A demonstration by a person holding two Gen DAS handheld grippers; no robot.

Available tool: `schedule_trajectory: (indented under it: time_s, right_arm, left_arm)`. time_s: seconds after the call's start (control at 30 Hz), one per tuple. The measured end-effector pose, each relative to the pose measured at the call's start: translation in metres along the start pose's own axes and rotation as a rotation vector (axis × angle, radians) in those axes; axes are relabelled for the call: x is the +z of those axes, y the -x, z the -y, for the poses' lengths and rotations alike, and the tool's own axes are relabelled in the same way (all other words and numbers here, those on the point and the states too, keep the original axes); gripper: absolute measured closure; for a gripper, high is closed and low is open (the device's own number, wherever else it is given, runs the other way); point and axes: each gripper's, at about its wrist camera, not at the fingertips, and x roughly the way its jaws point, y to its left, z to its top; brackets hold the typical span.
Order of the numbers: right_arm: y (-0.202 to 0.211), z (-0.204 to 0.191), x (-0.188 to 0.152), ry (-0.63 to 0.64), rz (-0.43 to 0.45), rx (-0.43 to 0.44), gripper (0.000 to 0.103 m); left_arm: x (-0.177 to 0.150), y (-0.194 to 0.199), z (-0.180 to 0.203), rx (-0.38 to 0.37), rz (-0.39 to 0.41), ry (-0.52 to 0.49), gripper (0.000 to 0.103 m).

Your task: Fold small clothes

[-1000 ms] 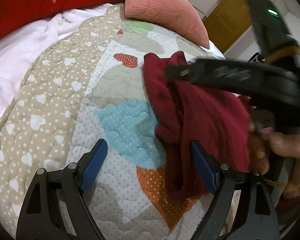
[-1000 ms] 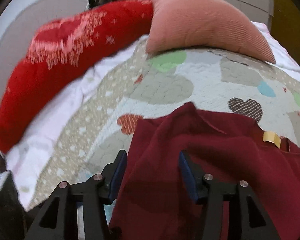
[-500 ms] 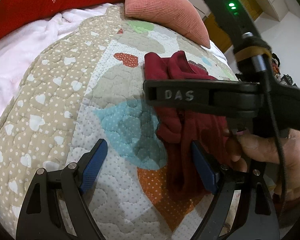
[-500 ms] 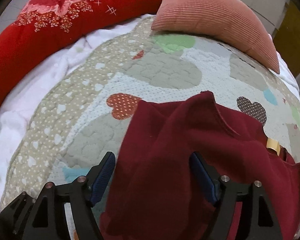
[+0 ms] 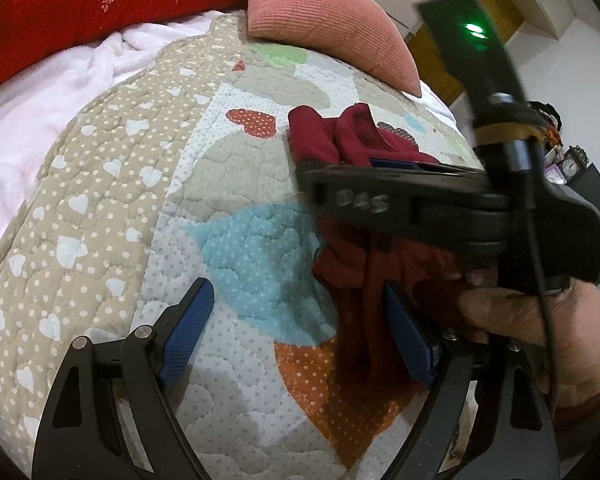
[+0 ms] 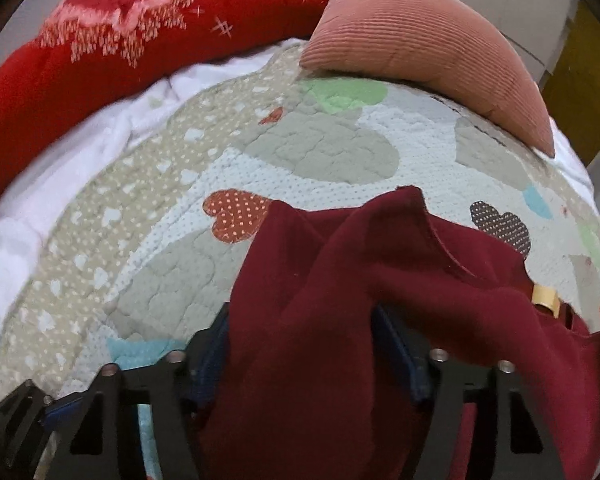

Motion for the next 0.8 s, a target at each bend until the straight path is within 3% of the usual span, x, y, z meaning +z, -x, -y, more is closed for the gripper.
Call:
schedule_trajectory:
  time_s: [0.23,0.33,0.5,0.57,0.6,0.63,0.73,0.8]
  right_arm:
    - [0.017,0.043,-0.005,-0.189,0.039,0.237,0.071]
    - [0.020,0.059,-0.012,-0.276,0.057,0.328,0.078]
    - [0.023,0.073,-0.021,-0.371,0.087,0.427,0.083]
    - [0.025,0.075,-0.024,-0.383,0.103,0.449,0.084]
    - [0.028,0.077,-0.025,-0.389,0.113,0.461,0.085]
    - [0.031,0.080,-0.027,-0.392,0.122,0.469,0.086]
    - [0.050,0.093,-0.034,-0.394,0.164,0.495,0.087]
    - [0.070,0.108,-0.041,-0.406,0.203,0.503,0.087]
  left_arm:
    - [0.006,-0.003,0.003,-0.103,0.033,0.036,0.013]
    - [0.005,-0.007,0.011,-0.167,0.028,0.019,0.013]
    - [0.003,-0.014,0.026,-0.157,0.051,-0.040,0.013]
    - [0.004,-0.016,0.029,-0.166,0.047,-0.048,0.029]
    - [0.004,-0.016,0.032,-0.171,0.034,-0.062,0.048]
    - [0.004,-0.016,0.037,-0.182,0.022,-0.073,0.059]
    - [0.002,-0.004,0.062,-0.171,0.045,-0.148,0.070]
    - [0.003,0.008,0.086,-0.186,0.065,-0.201,0.070]
